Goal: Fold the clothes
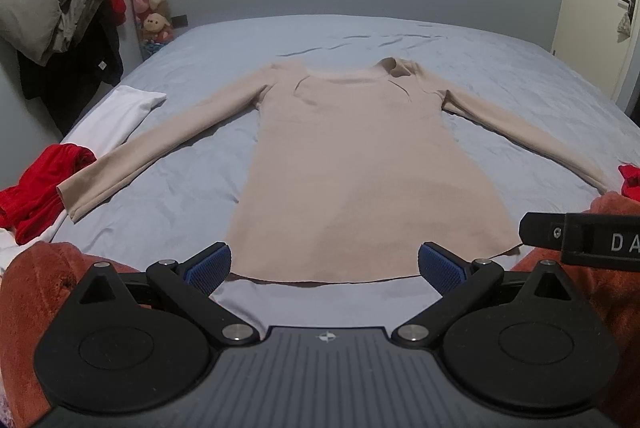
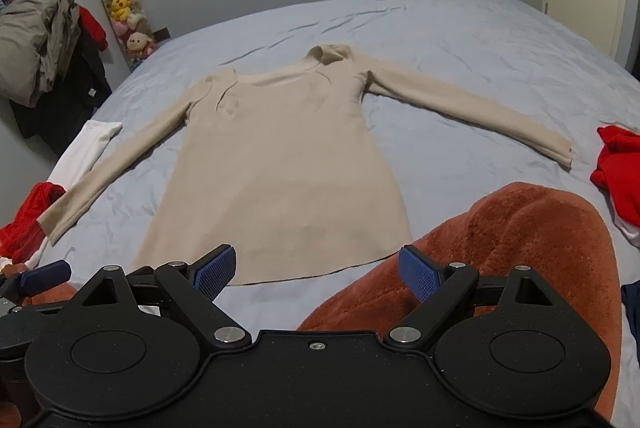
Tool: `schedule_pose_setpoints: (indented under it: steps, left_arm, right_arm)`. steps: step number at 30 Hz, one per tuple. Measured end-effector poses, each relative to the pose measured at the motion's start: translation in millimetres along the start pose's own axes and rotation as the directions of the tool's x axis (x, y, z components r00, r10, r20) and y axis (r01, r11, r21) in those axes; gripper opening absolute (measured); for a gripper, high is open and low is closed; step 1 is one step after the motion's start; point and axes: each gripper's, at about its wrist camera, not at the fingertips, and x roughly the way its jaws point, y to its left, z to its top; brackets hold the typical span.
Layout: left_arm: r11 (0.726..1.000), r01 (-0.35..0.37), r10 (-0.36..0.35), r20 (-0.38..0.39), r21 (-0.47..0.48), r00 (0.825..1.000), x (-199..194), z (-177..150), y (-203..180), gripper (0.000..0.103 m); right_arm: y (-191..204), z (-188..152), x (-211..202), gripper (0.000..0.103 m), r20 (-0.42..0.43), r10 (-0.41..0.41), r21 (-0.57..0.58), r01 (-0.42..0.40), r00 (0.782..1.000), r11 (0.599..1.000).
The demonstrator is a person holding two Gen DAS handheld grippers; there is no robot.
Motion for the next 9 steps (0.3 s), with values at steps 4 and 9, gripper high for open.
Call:
schedule_pose_setpoints:
  steps: [4,9]
  left_arm:
    - [1.000,-0.005,0.005,0.001,0.001,1.000,-0.8,-0.5,-0.2,0.101]
    - [1.000,-0.018,0.018,0.006,0.000,1.000,-0.7,-0.5,-0.8,0.101]
  right_arm:
    - [1.3,-0.8,0.6,0.087,-0.005,0.005,-0.003,-0.005,1.000,1.000]
    - [-1.4,-0.1,-0.5,0.087,-0.004,0.005,0.003,-0.005,1.000,1.000]
